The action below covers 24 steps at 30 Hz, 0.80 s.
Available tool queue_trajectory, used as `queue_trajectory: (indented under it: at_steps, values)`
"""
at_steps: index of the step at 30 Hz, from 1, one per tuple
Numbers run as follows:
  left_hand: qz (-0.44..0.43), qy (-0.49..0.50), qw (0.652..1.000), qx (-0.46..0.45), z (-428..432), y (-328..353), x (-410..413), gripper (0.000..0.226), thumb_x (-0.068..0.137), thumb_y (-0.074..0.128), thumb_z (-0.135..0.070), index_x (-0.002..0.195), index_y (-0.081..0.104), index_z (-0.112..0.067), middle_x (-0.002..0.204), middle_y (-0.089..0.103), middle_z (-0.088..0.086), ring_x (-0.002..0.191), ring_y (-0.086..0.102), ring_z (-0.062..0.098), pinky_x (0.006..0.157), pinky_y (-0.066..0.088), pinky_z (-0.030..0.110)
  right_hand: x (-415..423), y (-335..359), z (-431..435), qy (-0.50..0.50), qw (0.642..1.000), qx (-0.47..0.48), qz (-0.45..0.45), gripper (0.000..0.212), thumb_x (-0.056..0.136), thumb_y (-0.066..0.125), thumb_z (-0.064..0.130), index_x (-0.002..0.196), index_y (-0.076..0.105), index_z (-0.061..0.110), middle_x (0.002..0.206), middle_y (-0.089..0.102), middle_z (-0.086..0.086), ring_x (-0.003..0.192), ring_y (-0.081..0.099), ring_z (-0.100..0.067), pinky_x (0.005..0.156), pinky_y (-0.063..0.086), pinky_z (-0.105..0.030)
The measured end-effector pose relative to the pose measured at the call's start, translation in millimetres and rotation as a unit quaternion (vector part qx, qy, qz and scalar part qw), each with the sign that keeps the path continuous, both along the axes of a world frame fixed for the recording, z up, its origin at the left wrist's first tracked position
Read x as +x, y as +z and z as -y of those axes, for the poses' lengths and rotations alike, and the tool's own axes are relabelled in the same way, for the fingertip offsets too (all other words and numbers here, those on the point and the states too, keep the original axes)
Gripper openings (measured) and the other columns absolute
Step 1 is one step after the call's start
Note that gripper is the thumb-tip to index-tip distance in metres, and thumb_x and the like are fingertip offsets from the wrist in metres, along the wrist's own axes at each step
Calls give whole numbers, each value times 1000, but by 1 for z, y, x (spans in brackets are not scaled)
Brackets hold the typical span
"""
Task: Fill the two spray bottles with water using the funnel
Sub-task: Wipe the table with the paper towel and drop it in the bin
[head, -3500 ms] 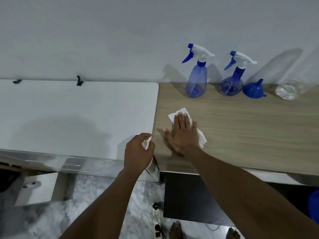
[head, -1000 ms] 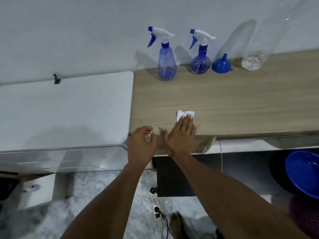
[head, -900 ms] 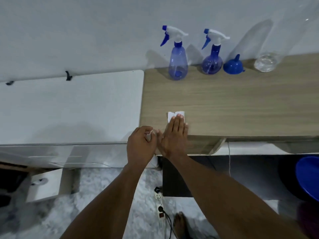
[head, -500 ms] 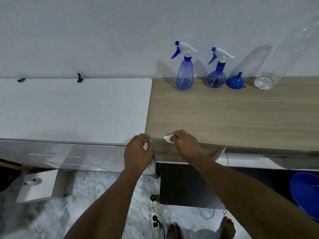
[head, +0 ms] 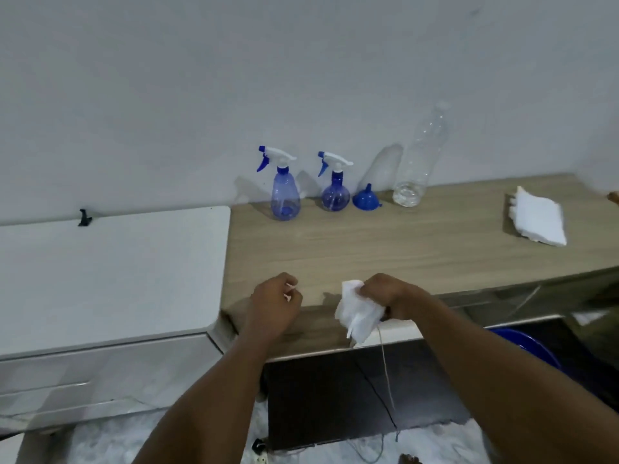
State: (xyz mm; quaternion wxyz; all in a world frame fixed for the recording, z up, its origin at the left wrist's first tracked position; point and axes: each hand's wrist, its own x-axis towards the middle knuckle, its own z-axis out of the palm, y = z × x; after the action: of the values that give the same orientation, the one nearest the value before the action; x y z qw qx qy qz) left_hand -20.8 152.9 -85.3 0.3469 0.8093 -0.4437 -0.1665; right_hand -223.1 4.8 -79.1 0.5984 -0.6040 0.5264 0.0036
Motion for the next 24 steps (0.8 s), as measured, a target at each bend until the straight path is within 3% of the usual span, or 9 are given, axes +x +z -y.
queue_trajectory:
  at_steps: [3, 6, 10, 12, 14, 17, 19, 22, 24]
  values:
    - [-12, -62, 998, 13, 26, 9, -34, 19, 78, 61, -28, 94, 68, -34, 79, 66, -14, 79, 64, 9, 74, 49, 26, -45, 26, 15, -90, 994, 55, 15, 14, 93, 61, 11, 101, 54, 2, 98, 60, -19, 88, 63, -34, 73, 52, -39]
    - [-17, -124, 991, 44, 53, 21, -69, 20, 77, 61, -32, 96, 66, -36, 81, 67, -14, 81, 64, 10, 78, 53, 30, -87, 46, 28, -65, 998, 20, -10, 25, 91, 58, -3, 114, 53, -11, 93, 60, -19, 80, 64, -30, 60, 55, -34]
    - [-13, -173, 983, 65, 86, 33, -117, 23, 79, 61, -33, 102, 66, -36, 84, 65, -13, 80, 63, 10, 78, 53, 31, -142, 54, 45, -71, 997, -10, -32, 27, 95, 58, -2, 116, 54, -19, 109, 64, -33, 97, 68, -43, 86, 59, -53]
    - [-20, -191, 978, 80, 100, 36, -145, 26, 77, 59, -36, 103, 65, -37, 86, 65, -12, 82, 63, 11, 79, 54, 33, -168, 57, 54, -92, 995, -28, -26, 22, 96, 59, 0, 110, 59, -18, 94, 66, -28, 80, 69, -36, 71, 63, -45]
    - [-22, -208, 973, 94, 115, 38, -174, 30, 76, 58, -38, 105, 64, -37, 88, 66, -11, 85, 63, 12, 81, 55, 35, -196, 58, 64, -107, 992, -54, -36, 17, 97, 61, 4, 100, 64, -12, 82, 62, -19, 67, 64, -26, 52, 57, -31]
    - [-20, -222, 970, 99, 135, 39, -216, 29, 80, 60, -35, 109, 64, -35, 89, 66, -11, 88, 63, 12, 83, 54, 36, -239, 50, 86, -104, 985, -108, -83, 22, 95, 63, 11, 94, 69, -11, 78, 60, -19, 64, 56, -26, 58, 46, -34]
    - [-23, -228, 968, 98, 146, 37, -241, 28, 83, 59, -35, 111, 64, -34, 89, 65, -11, 88, 62, 12, 84, 54, 37, -266, 47, 97, -115, 981, -121, -96, 20, 95, 65, 12, 100, 69, -7, 82, 65, -18, 65, 59, -25, 56, 47, -34]
    - [-26, -239, 966, 96, 158, 36, -274, 28, 85, 59, -34, 113, 63, -32, 90, 64, -12, 89, 62, 12, 84, 55, 38, -299, 43, 110, -150, 973, -149, -96, 18, 89, 75, 15, 99, 61, 12, 94, 69, -16, 68, 64, -22, 50, 49, -28]
    - [-28, -250, 963, 98, 166, 35, -292, 28, 86, 59, -34, 114, 63, -32, 91, 64, -11, 90, 62, 14, 84, 55, 38, -317, 42, 117, -159, 969, -161, -98, 16, 87, 76, 15, 95, 64, 8, 93, 71, -17, 67, 65, -22, 51, 51, -29]
